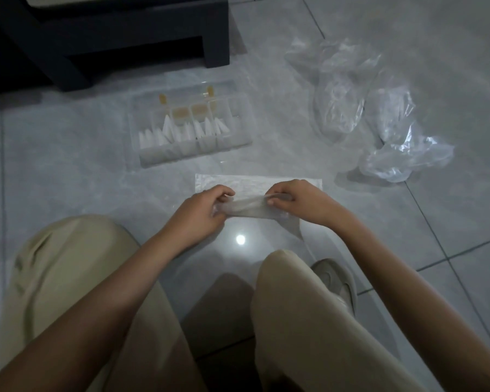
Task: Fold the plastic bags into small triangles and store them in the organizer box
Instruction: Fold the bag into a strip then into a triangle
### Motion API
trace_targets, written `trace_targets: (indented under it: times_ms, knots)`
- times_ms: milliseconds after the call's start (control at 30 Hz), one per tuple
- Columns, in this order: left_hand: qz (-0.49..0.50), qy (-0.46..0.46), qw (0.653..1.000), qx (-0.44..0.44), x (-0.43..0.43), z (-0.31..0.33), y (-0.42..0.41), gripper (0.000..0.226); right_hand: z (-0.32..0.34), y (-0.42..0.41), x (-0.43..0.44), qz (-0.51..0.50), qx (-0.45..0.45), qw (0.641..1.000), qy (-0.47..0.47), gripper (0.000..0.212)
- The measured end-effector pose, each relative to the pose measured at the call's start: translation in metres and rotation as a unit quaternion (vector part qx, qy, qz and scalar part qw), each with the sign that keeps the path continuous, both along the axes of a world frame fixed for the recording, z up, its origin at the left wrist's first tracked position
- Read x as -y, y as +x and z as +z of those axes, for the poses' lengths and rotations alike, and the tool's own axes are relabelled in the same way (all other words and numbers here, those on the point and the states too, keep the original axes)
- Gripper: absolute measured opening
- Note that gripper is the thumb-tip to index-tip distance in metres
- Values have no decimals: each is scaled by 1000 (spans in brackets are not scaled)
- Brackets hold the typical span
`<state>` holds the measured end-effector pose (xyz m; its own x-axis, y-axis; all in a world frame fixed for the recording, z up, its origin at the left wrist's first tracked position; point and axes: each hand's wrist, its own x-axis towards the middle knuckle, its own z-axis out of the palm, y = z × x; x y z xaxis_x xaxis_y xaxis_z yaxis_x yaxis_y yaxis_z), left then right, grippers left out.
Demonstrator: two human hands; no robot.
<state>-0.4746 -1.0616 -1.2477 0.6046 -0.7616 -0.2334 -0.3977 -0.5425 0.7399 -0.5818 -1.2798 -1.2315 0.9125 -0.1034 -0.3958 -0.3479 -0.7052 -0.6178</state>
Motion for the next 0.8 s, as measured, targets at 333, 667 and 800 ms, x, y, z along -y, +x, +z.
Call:
trace_targets:
  times_ms: [333, 667, 800]
  knots:
    - [219, -75, 971, -56, -1, -18, 24, 28, 1, 11, 22, -21, -24, 998, -61, 19]
    - [276, -34, 958, -64, 2, -23, 24, 24, -9, 19, 21, -110, -11, 986, -123, 11]
    - [276, -12, 960, -42, 1, -21, 24, 20, -10, 20, 20, -129, -4, 986, -104, 11]
